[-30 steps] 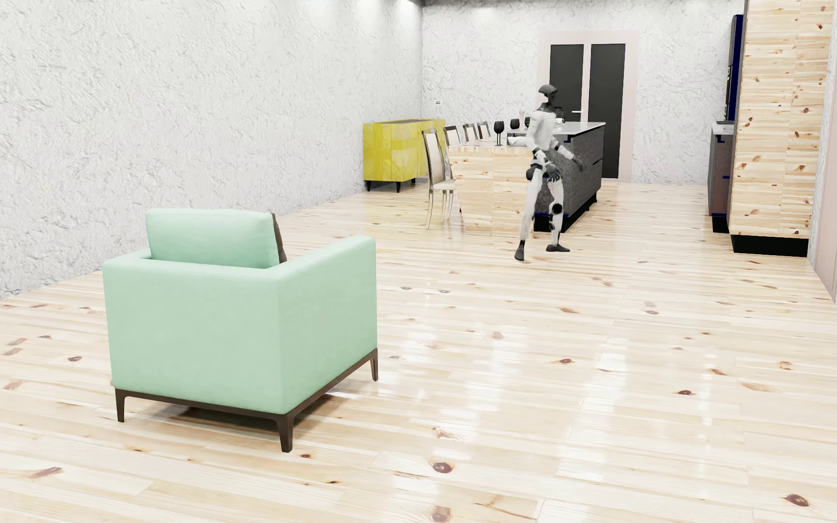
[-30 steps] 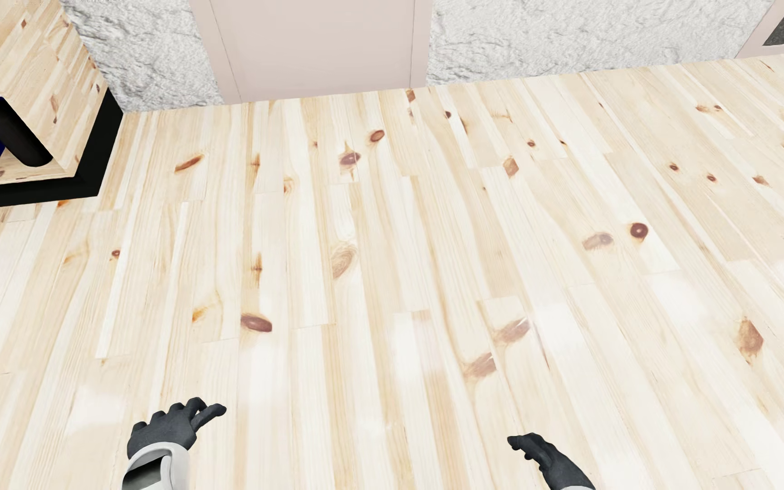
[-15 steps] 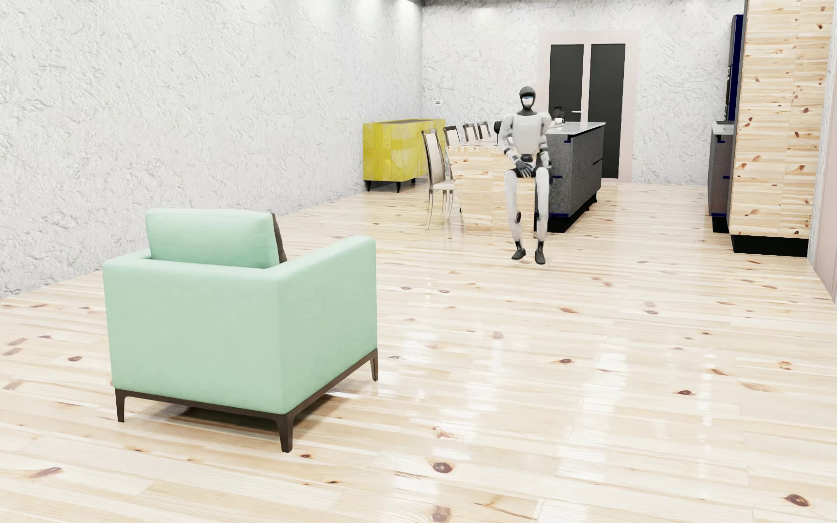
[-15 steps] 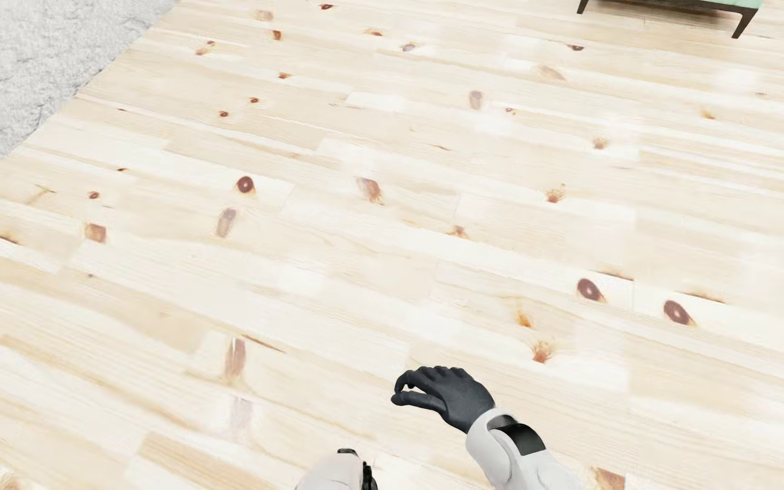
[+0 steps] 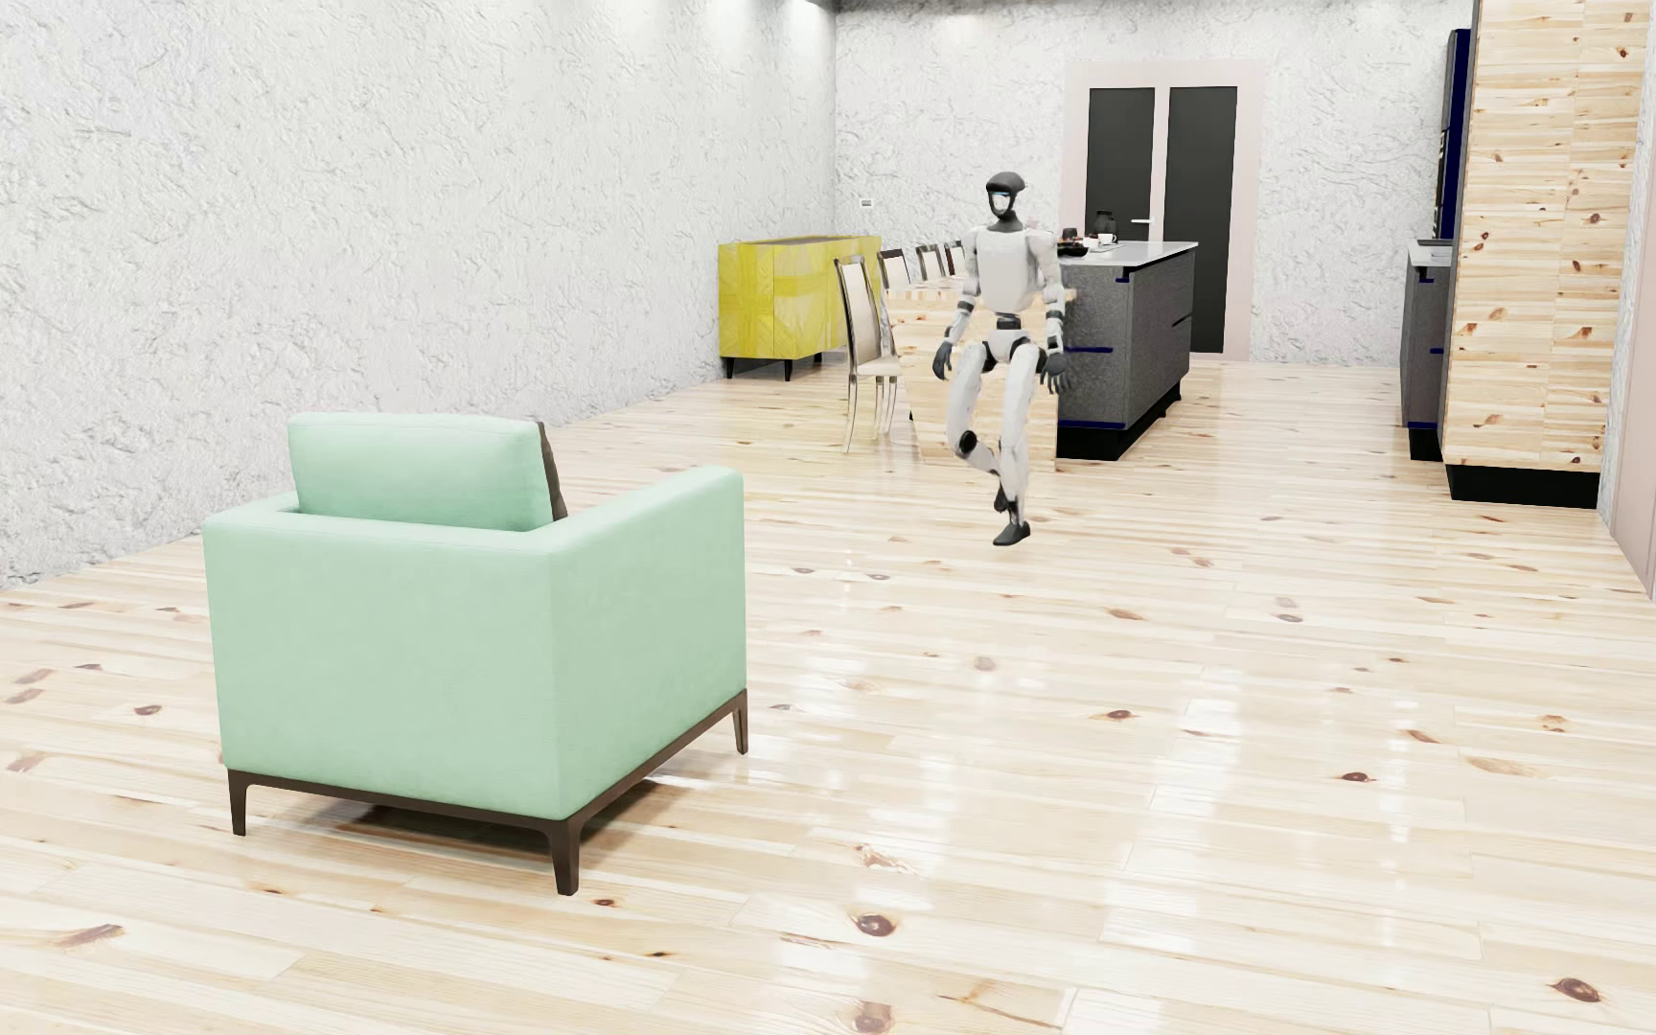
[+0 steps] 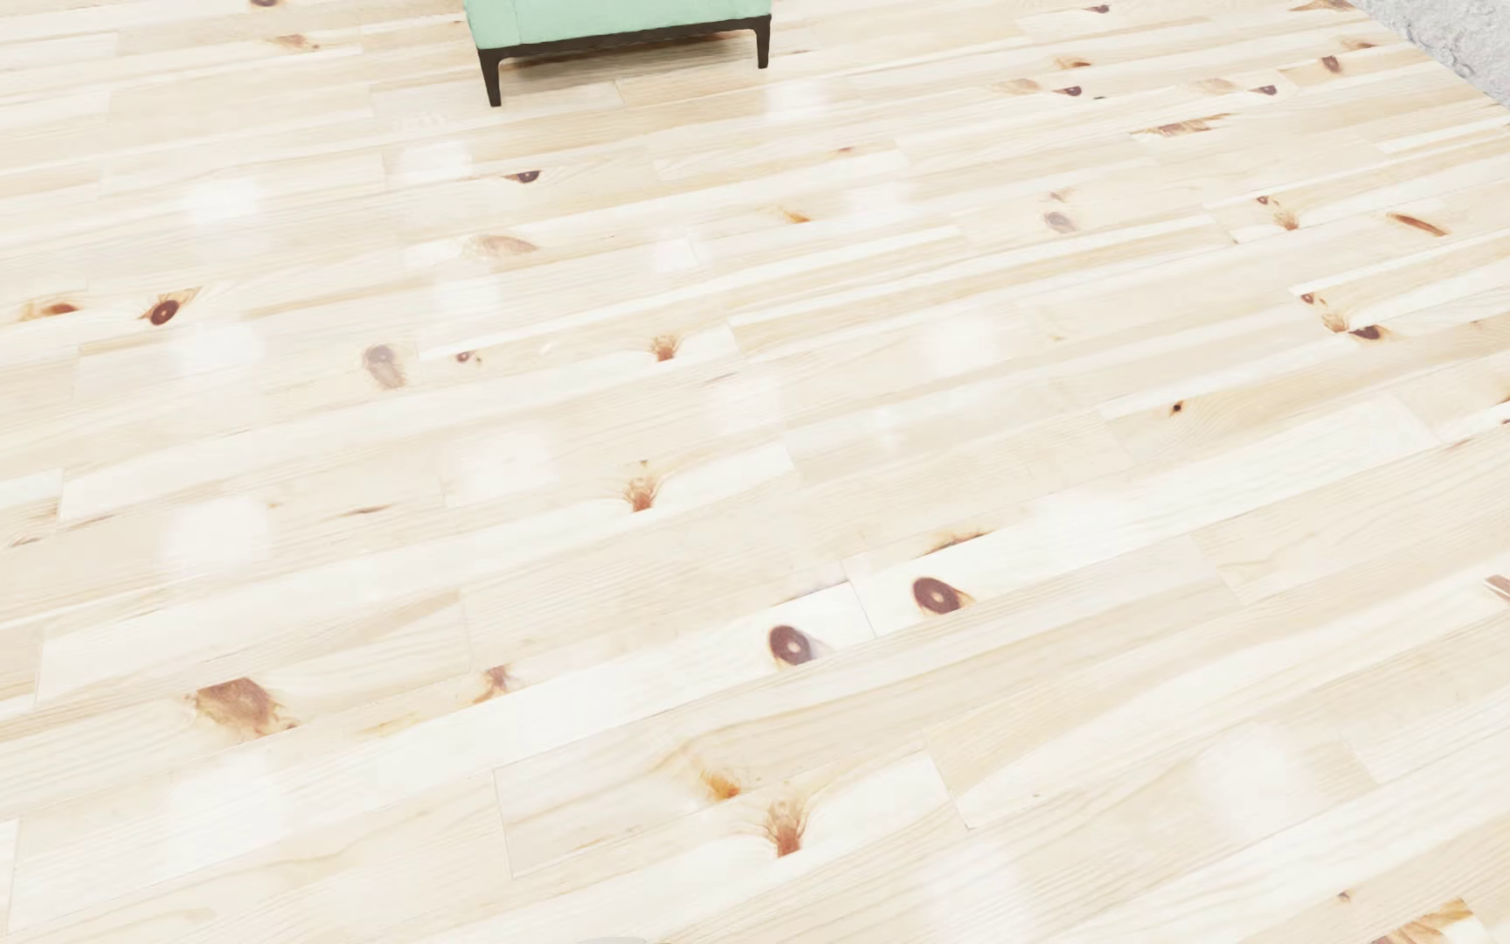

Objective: Walk to the armchair

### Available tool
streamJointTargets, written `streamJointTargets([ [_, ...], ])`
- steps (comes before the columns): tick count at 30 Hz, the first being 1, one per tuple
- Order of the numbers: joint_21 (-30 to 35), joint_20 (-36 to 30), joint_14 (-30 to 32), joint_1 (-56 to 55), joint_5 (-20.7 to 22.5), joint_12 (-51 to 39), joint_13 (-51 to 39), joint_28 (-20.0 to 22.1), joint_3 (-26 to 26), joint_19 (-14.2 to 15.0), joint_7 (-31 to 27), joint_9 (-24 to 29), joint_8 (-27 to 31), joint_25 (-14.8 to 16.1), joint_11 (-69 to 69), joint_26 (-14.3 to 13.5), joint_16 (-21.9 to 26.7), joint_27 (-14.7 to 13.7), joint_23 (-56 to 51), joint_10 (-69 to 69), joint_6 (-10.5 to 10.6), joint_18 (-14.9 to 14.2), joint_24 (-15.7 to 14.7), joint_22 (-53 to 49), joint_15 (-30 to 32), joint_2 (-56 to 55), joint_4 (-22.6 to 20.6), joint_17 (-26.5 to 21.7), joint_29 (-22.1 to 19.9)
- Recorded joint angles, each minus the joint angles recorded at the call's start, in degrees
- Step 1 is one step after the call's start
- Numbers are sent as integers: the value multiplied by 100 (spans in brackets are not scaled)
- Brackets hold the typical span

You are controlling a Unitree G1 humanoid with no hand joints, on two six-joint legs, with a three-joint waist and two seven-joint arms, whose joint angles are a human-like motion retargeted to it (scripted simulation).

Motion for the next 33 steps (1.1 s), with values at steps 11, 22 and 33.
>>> streamJointTargets([
  [11, -1359, -2310, -1029, 2633, 767, -2082, 1365, 281, -719, -17, -335, -250, -875, 265, -6367, -459, 254, -714, -634, -945, 199, 53, -1967, -3140, 494, -1434, -659, 270, -76],
  [22, -978, -1440, 804, -717, 1111, 115, 398, 722, -384, -157, -142, -124, -917, -307, -4695, 825, -598, -1145, -935, 4181, 800, -335, -1435, -1228, -1361, 781, 1221, 541, -276],
  [33, -1182, -953, 1256, -925, 824, 578, 44, -581, -29, 25, 506, -179, -1029, 748, -3887, 426, -290, -479, -883, -224, 515, 320, -178, 469, -714, 2628, 504, 209, -110],
])
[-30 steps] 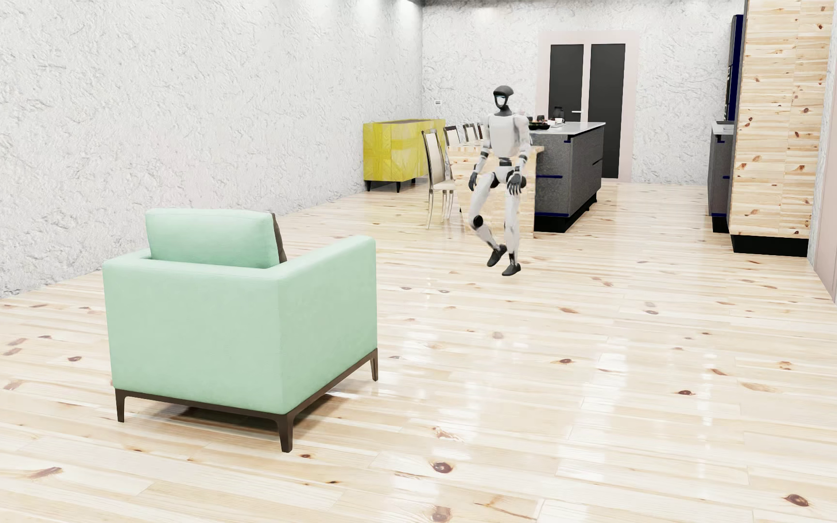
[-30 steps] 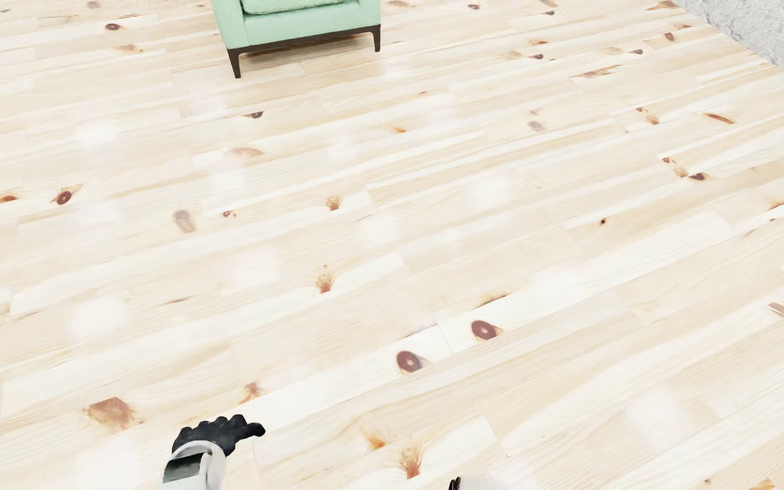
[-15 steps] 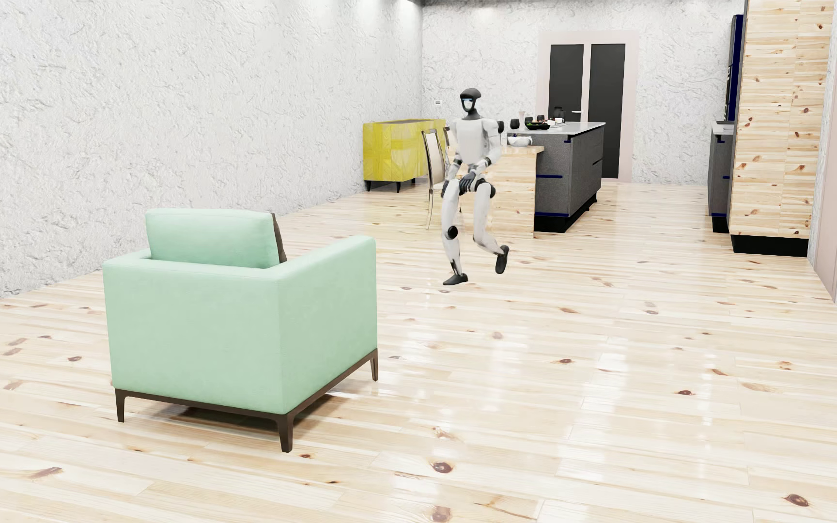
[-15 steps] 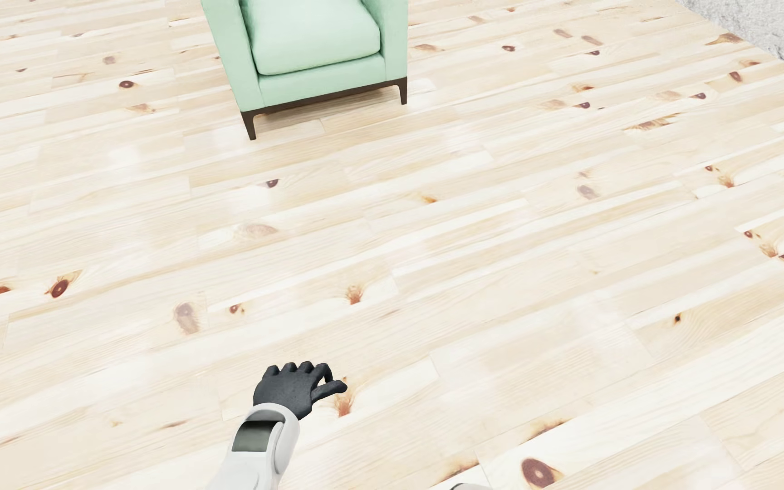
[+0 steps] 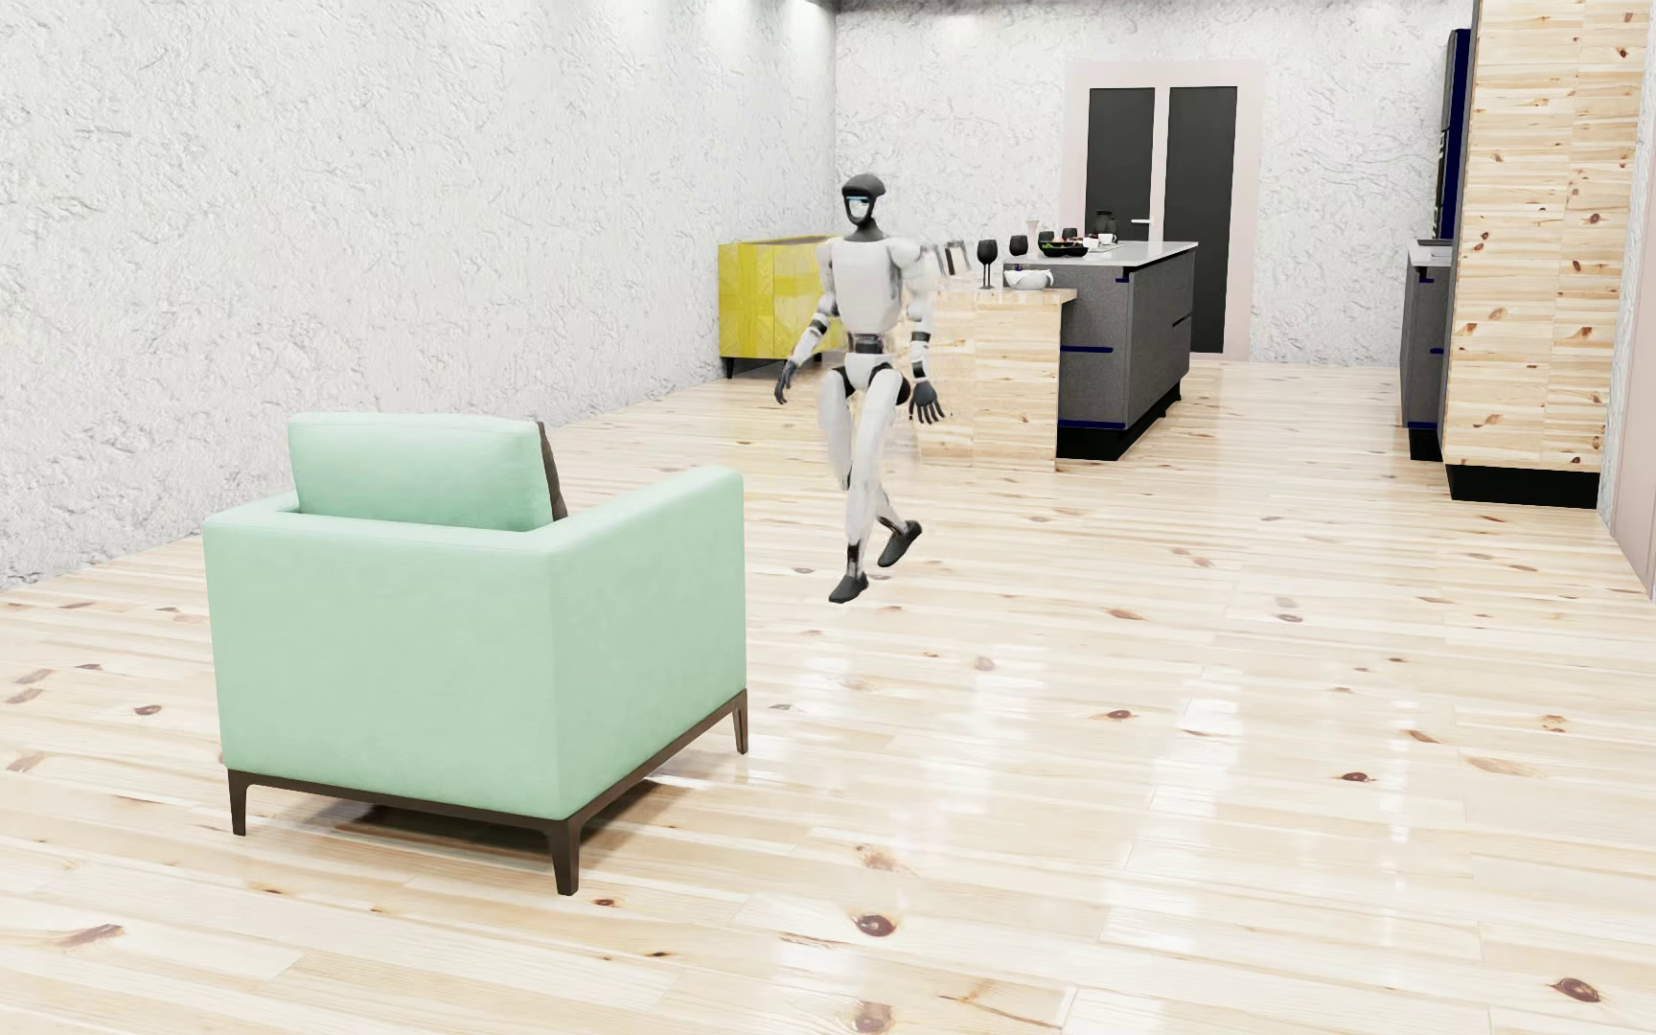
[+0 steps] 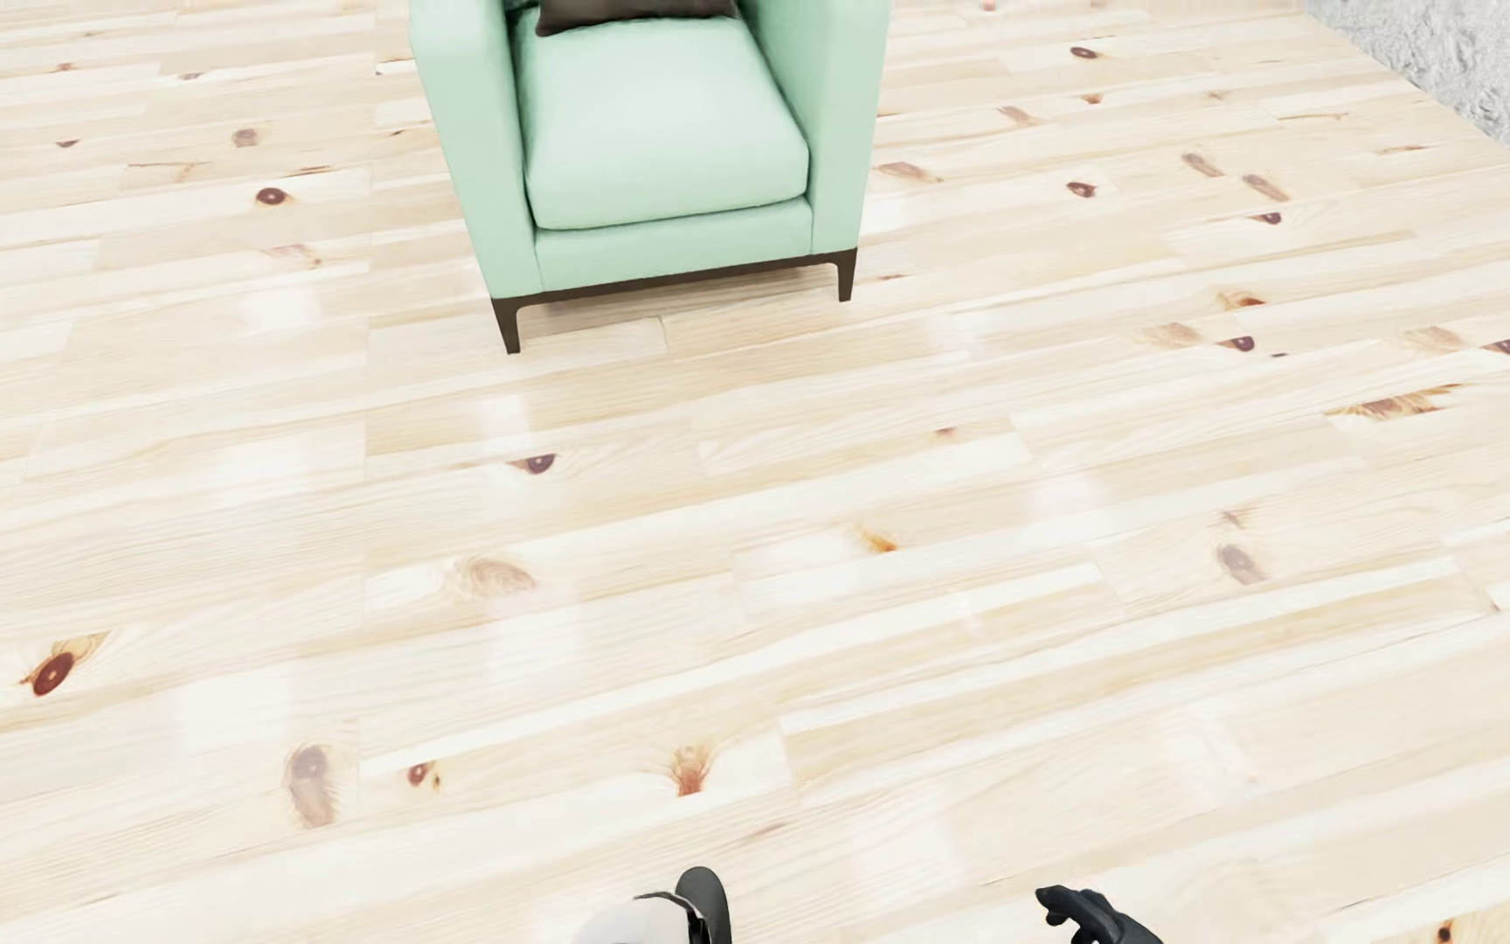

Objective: Walk to the armchair

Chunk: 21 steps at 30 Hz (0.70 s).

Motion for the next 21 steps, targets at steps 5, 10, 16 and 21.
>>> streamJointTargets([
  [5, 231, -32, -875, 1073, -1275, -1061, 489, 569, -232, -91, -241, 27, -280, -618, 3567, -225, -404, 308, 1306, -187, -362, -203, 250, -228, 797, -2226, -512, 148, 534],
  [10, -144, -750, -1627, 2048, -1296, -2095, 1178, 927, -561, 99, -680, -58, 320, -375, 1639, -772, -572, -82, 961, -353, -341, -474, -35, -1253, 685, -3902, -551, 433, 391],
  [16, -295, -1582, -2197, 2695, -975, -2371, 1256, 910, -600, 892, -1421, -164, 910, -476, -1545, -868, -325, -34, 960, 780, -156, -915, -672, -2014, 1445, -3351, -97, 712, 501],
  [21, -510, -748, -709, 1401, -628, -1264, 614, 1699, -466, 602, -1366, -61, 303, -562, -587, 131, -453, 139, 816, 4005, 140, -786, -1119, -1361, 342, -2722, 747, 635, 313],
])
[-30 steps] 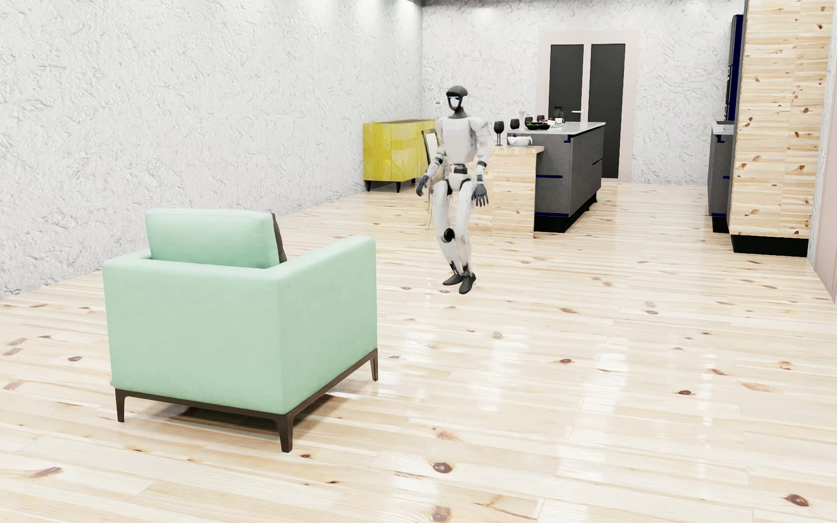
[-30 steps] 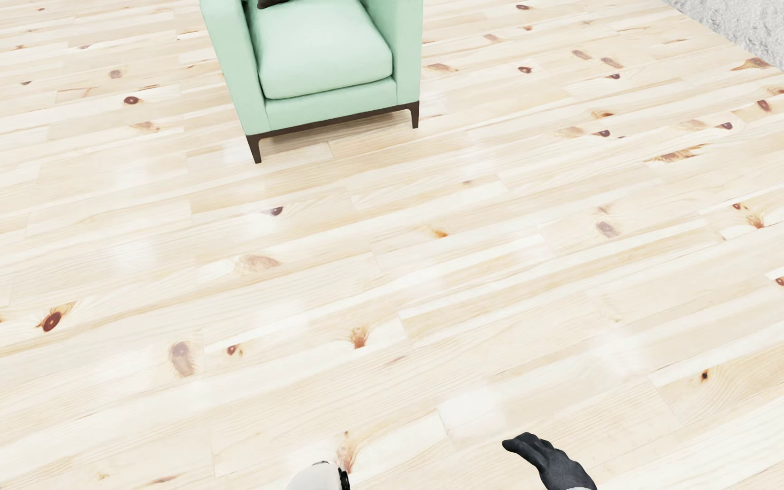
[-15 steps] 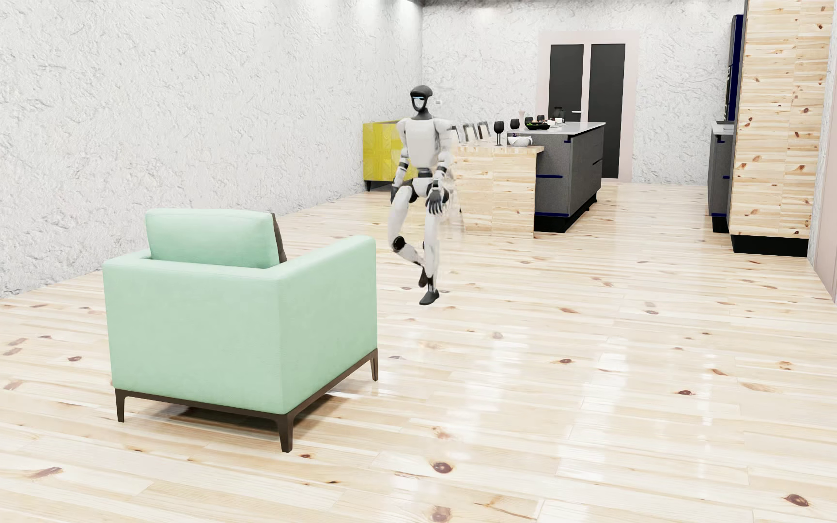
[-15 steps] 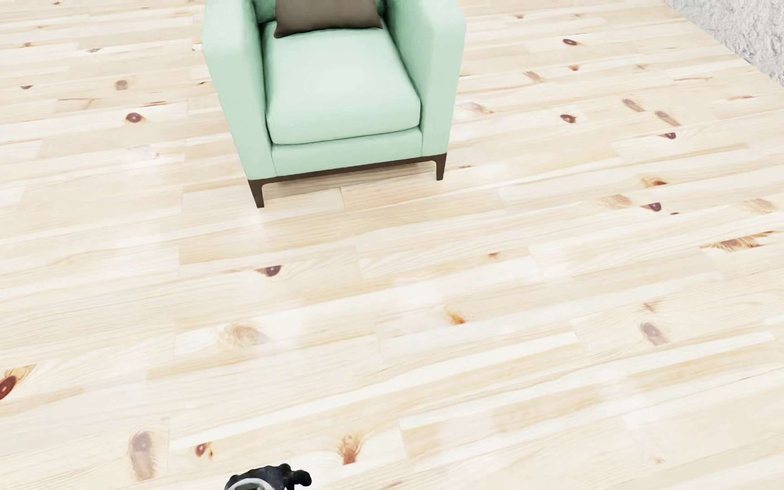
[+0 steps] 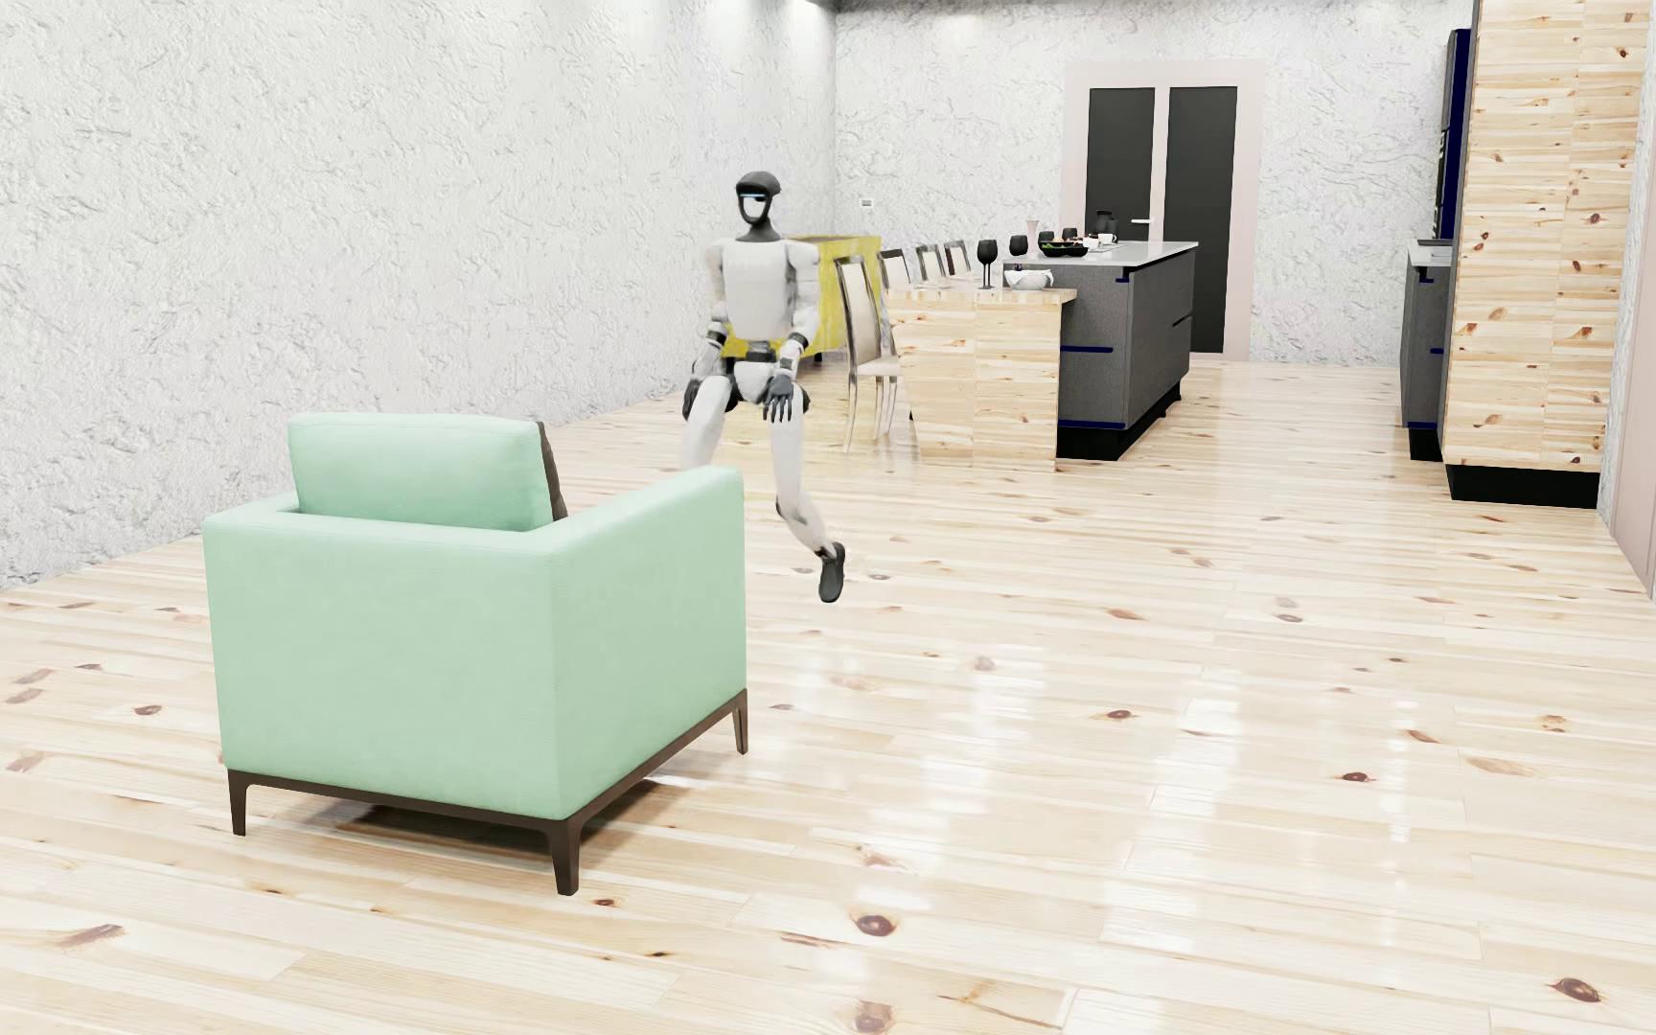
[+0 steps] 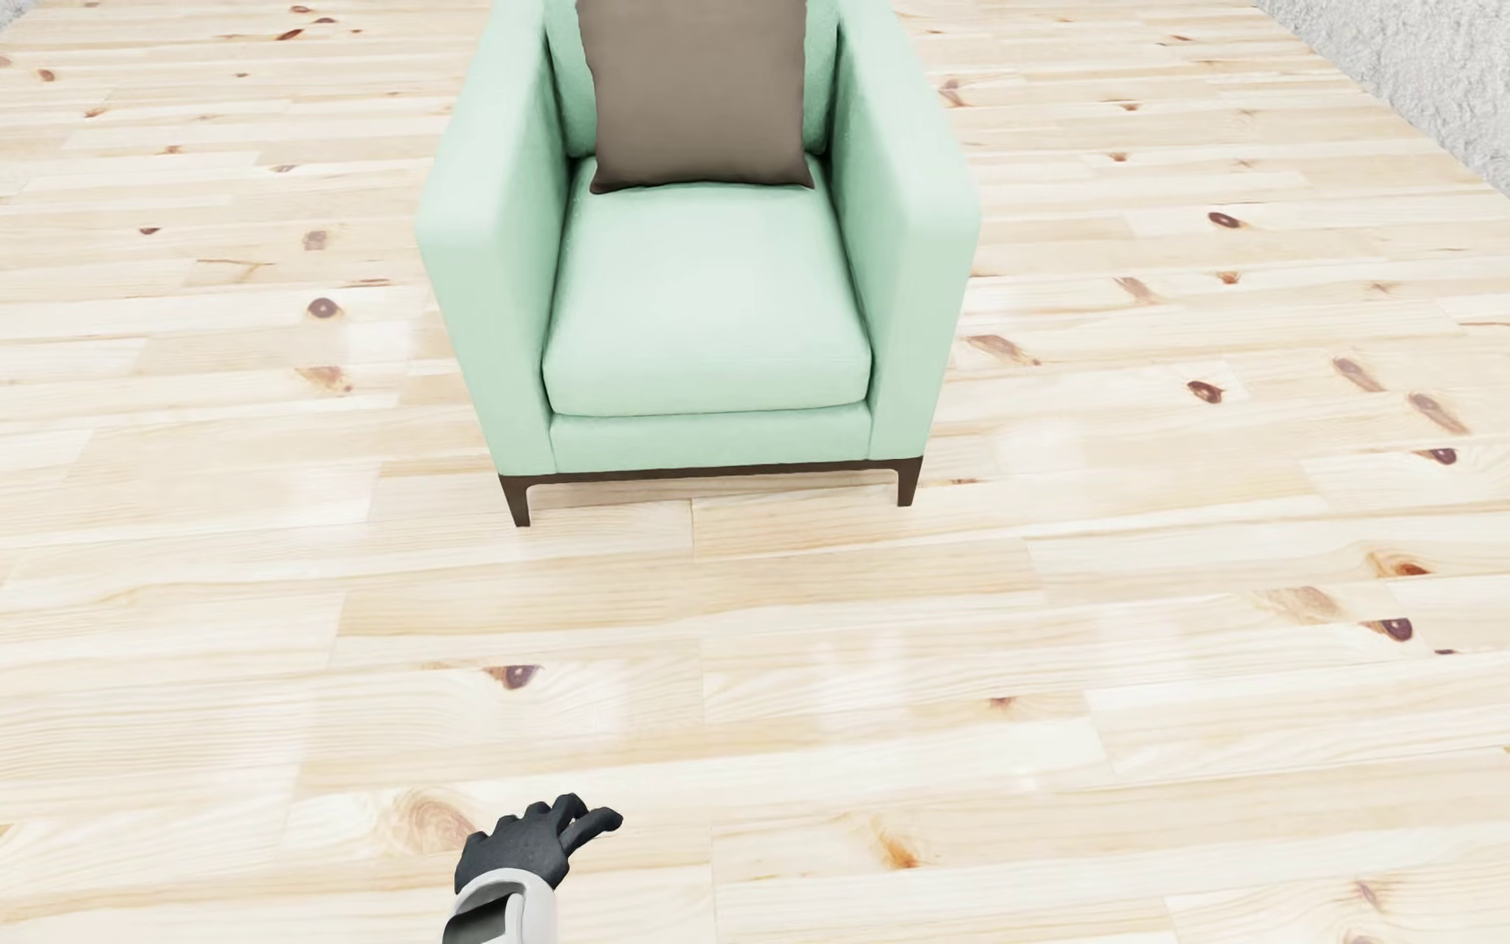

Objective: Walk to the armchair

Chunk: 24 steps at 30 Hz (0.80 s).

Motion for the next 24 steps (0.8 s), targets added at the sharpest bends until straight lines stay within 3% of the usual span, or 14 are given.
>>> streamJointTargets([
  [2, -24, 529, -368, -326, 151, 461, -247, 242, 90, -31, 380, -5, 36, 236, -108, 389, -117, -116, -413, -61, 77, -39, -238, 586, -130, 270, 207, -225, -69],
  [4, -55, 844, -673, -330, 287, 931, -548, -103, 135, -40, 919, -34, 107, 487, -238, 570, -38, -264, -761, -1180, 126, -121, -418, 1070, -270, 521, 452, -474, -106],
  [5, -118, 795, -729, -161, 334, 1144, -645, -462, 138, -31, 1242, -57, 136, 580, -320, 578, 61, -347, -962, -2139, 150, -170, -321, 1306, -337, 649, 507, -560, -104],
  [8, -331, 141, -584, 545, 367, 1501, -772, -1722, 130, -15, 1865, -134, 196, 859, -674, 82, 335, -440, -1446, -3934, 182, -236, 658, 1757, -406, 1056, 404, -675, -306],
  [10, -501, 180, -482, 859, 299, 1545, -703, -2043, 136, 6, 1873, -181, 120, 1012, -1004, -178, 345, -388, -1431, -4358, 158, -316, 1041, 1699, -357, 1369, 248, -558, -720],
  [13, -551, 985, -358, 1174, 144, 1478, -494, -1506, 172, 60, 1809, -281, -61, 1026, -1463, -99, 59, -226, -879, -4874, 102, -333, 826, 1154, -303, 1745, -20, -281, -894],
  [15, -350, 1437, -307, 1285, 57, 1333, -404, -900, 202, 87, 1731, -314, -171, 732, -1560, -64, -159, -85, -231, -5085, 61, -337, 506, 749, -340, 1863, -152, -249, -459],
  [17, -6, 1574, -313, 1267, -16, 1102, -363, -548, 217, 98, 1604, -305, -299, 198, -1501, -137, -291, 95, 428, -5075, 23, -344, 324, 412, -417, 1898, -220, -294, 152],
  [19, 148, 1433, -347, 1141, -72, 906, -274, -523, 212, 96, 1441, -274, -454, -247, -1452, -364, -277, 133, 778, -4953, -4, -346, 252, 59, -469, 1899, -260, -274, 555],
  [20, 90, 1326, -352, 1071, -93, 851, -213, -561, 202, 97, 1366, -254, -528, -317, -1461, -493, -238, 107, 814, -4910, -12, -345, 223, -137, -485, 1895, -281, -227, 582],
  [22, -117, 1179, -352, 931, -112, 831, -100, -603, 176, 91, 1260, -212, -636, -268, -1511, -682, -165, 14, 741, -4855, -20, -347, 122, -474, -496, 1861, -309, -120, 396],
  [24, -268, 1121, -352, 785, -105, 890, -96, -615, 153, 75, 1217, -168, -671, -153, -1521, -677, -119, -55, 629, -4798, -16, -352, 64, -627, -498, 1763, -302, -62, 195],
])
